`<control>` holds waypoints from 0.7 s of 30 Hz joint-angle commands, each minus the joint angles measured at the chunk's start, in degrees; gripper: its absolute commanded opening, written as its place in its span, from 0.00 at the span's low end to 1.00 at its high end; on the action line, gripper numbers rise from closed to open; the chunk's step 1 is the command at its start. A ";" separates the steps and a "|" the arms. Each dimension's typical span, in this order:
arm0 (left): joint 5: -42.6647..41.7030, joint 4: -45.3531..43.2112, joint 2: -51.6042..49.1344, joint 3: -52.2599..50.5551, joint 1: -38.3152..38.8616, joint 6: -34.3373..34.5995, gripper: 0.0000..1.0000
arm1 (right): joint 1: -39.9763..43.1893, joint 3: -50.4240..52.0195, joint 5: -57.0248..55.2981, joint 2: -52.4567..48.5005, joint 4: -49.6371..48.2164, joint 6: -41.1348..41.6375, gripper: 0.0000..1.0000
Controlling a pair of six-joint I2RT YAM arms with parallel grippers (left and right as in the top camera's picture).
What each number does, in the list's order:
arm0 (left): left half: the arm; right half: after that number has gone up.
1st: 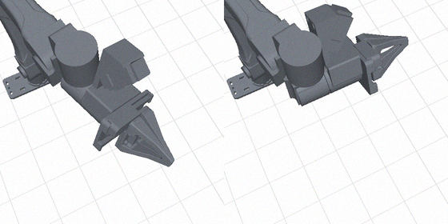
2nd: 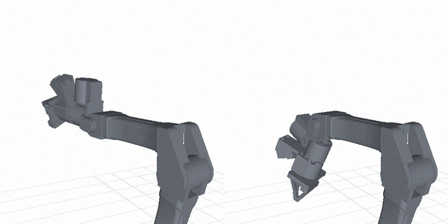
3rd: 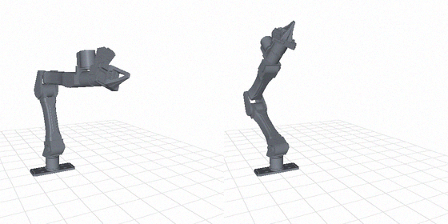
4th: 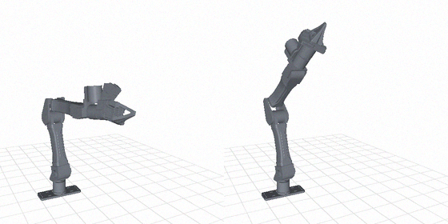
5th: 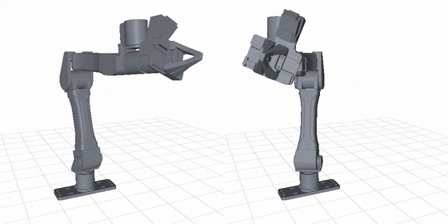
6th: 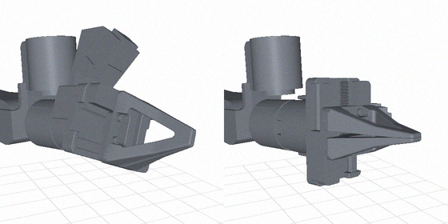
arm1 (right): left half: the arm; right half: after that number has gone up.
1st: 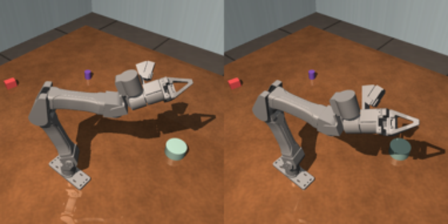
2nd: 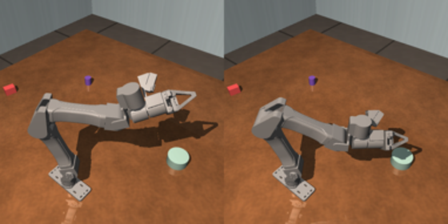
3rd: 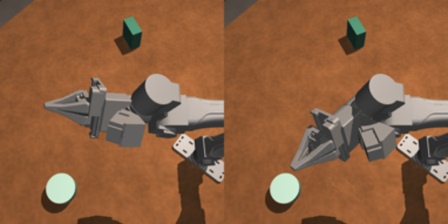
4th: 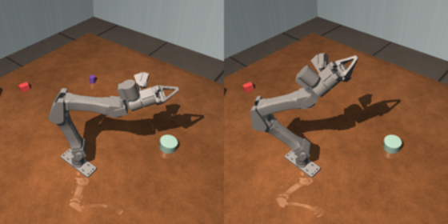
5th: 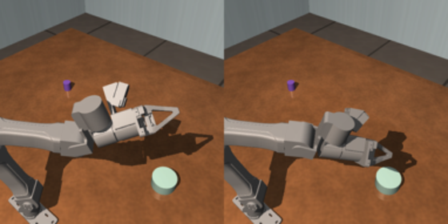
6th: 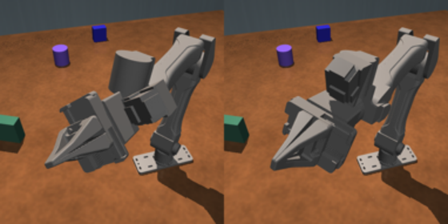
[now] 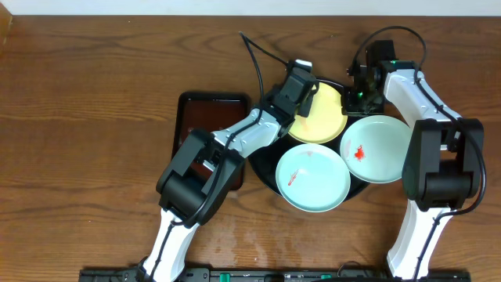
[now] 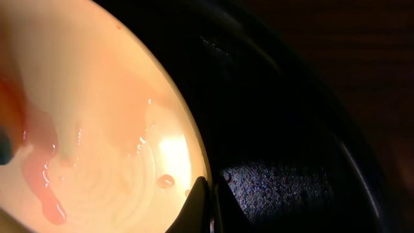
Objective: Clean dirty plates on tray and stack at the side
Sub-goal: 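Scrub the yellow plate surface with the sponge in left gripper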
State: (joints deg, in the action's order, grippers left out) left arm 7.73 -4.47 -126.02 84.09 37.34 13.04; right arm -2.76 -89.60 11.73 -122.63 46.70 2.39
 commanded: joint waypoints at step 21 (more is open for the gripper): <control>-6.12 15.26 3.28 0.52 -0.15 5.42 0.08 | -0.33 0.48 -1.14 0.24 0.07 2.80 0.01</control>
State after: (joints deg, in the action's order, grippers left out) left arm 5.04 8.62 -124.25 85.43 37.39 16.58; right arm -2.76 -89.58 12.16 -122.63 46.68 3.55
